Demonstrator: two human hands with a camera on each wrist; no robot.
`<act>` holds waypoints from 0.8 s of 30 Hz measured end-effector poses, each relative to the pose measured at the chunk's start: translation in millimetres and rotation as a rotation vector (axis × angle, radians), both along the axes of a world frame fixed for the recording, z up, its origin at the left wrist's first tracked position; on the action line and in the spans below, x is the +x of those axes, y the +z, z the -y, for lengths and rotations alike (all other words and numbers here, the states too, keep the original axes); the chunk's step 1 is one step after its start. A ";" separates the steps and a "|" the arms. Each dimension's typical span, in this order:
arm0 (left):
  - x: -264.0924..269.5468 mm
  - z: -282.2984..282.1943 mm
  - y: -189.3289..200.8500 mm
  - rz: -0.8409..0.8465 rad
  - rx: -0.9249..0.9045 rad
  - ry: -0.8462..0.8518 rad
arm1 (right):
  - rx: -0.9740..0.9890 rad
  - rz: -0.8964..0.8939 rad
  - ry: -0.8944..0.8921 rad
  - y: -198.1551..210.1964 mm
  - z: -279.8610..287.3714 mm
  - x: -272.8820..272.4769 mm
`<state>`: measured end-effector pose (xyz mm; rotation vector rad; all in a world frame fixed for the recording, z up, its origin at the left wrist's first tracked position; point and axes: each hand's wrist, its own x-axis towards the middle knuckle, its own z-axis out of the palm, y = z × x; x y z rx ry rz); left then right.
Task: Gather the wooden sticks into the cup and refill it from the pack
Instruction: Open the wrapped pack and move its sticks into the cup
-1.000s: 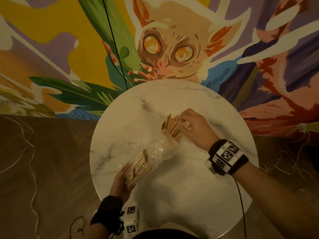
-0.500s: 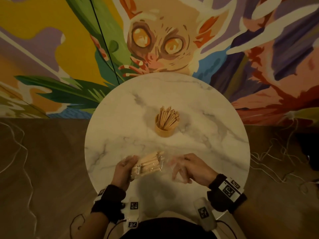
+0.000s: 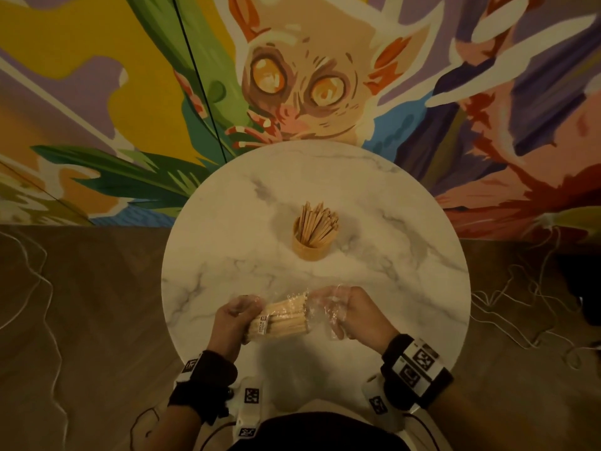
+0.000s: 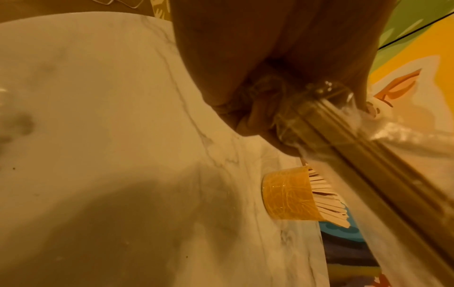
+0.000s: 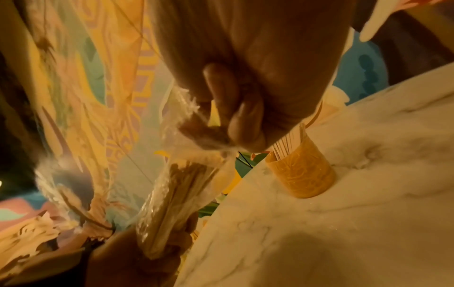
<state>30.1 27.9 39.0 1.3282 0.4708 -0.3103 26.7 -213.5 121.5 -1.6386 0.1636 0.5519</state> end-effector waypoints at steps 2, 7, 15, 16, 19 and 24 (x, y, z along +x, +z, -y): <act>0.8 2.3 1.5 0.023 0.016 -0.023 | 0.028 -0.034 -0.073 -10.5 -2.6 -1.1; 0.1 4.3 5.8 0.036 0.018 -0.032 | -0.081 0.041 -0.016 -16.4 -2.4 -7.1; 0.8 24.3 24.4 0.082 -0.025 -0.121 | -0.220 -0.011 0.186 -10.7 -10.6 -11.7; 1.2 25.0 25.9 0.084 -0.021 -0.092 | -0.216 -0.002 0.174 -8.4 -8.3 -11.1; 2.9 18.4 24.8 0.102 0.039 -0.043 | -0.205 0.018 0.126 -1.3 5.5 -7.4; 7.2 14.9 24.7 0.123 0.073 -0.086 | -0.161 0.006 0.089 4.2 12.0 -1.0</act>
